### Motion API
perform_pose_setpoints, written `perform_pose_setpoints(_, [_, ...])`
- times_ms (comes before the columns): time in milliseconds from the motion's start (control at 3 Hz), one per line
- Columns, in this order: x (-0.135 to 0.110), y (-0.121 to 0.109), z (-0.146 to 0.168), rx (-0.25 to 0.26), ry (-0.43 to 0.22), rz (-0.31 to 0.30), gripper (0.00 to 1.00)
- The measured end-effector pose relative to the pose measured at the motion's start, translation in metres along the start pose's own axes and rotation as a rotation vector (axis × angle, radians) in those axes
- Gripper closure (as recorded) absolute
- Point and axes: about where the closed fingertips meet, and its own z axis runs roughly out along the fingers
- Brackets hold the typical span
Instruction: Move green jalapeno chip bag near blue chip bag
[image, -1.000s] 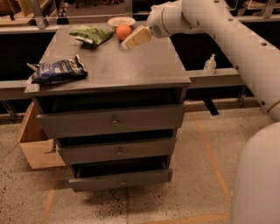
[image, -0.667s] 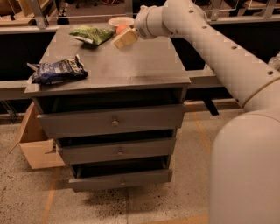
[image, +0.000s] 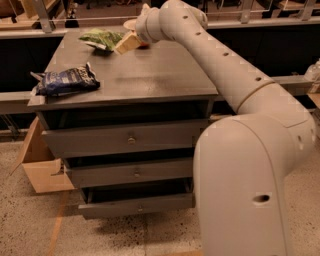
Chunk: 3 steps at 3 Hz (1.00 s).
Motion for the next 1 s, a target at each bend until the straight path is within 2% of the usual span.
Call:
perform_pose_setpoints(333, [-0.018,-0.005,0.029,0.026,-0.033,-0.023,0.00])
perform_pose_setpoints(667, [-0.025,-0.007,0.054,0.028,-0.060,0.006,0.00])
perform_pose_setpoints(1000, [-0.027,0.001,0.084,0.008,-0.093,0.108,0.00])
